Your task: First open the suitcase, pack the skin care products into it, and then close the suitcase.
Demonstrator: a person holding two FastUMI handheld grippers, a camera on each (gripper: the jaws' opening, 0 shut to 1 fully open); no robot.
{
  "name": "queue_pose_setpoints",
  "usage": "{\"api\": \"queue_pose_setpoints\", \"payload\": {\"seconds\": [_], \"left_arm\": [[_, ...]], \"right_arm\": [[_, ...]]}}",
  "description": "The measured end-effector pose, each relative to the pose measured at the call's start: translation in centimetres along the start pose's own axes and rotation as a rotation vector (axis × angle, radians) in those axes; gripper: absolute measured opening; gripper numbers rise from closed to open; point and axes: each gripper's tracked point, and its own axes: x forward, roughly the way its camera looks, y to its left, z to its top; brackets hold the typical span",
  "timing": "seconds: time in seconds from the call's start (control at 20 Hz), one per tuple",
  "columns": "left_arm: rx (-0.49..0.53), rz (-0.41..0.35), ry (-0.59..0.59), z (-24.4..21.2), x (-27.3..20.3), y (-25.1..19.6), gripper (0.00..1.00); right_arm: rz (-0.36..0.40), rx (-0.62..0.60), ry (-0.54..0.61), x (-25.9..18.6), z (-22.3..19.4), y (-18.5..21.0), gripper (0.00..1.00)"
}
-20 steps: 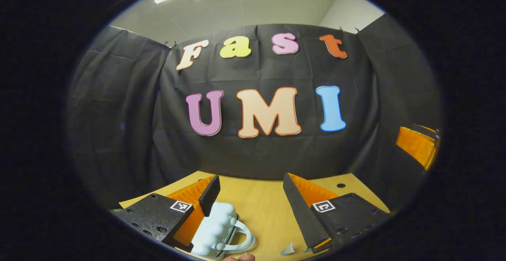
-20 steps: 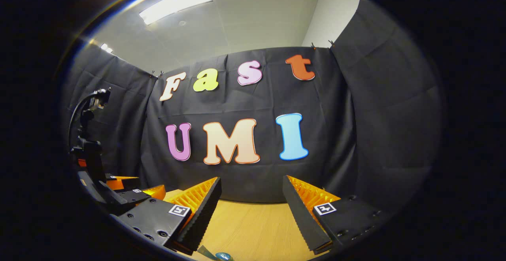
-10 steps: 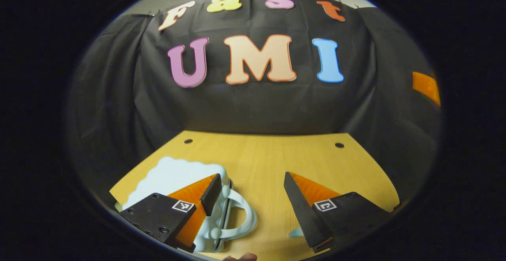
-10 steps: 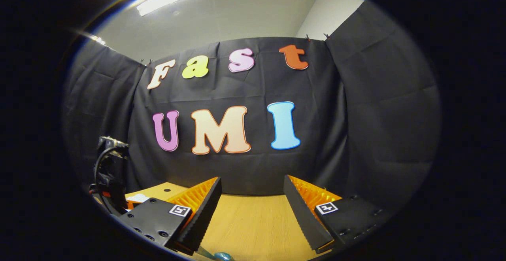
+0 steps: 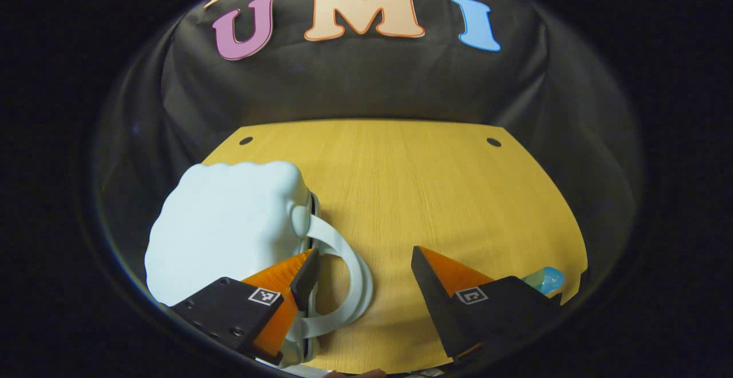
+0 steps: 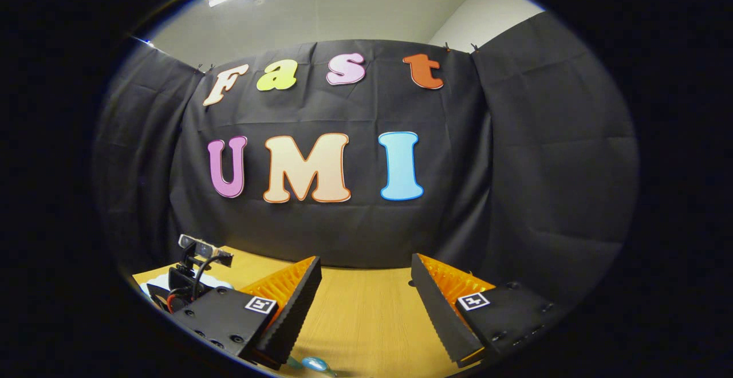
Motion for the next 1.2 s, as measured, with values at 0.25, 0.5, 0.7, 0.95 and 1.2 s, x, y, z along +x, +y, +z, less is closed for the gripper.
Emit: {"api": "queue_pose_setpoints", "payload": {"seconds": [0.25, 0.5, 0.7, 0.95, 1.2], "left_arm": [[0.009, -0.024, 0.094, -1.5, 3.1, -0.3, 0.91], [-0.021, -0.082, 0.166, -2.2, 4.1, -1.2, 0.85], [-0.022, -0.034, 0.178, -2.3, 4.4, 1.1, 0.43], [-0.018, -0.030, 0.181, -1.4, 3.3, 1.1, 0.10], [-0.003, -0.047, 0.181, 0.0, 1.7, 0.7, 0.06]], "right_arm": [[-0.010, -0.018, 0.008, -0.1, -0.1, -0.3, 0.98], [-0.005, -0.046, 0.004, -0.2, 0.3, -0.4, 1.00], [-0.002, -0.037, 0.005, 0.1, -0.1, -0.6, 1.00], [0.019, -0.030, -0.012, 0.4, 0.1, 0.2, 1.00], [0.048, -0.013, -0.036, 0.7, 0.2, 1.6, 1.00]]}}
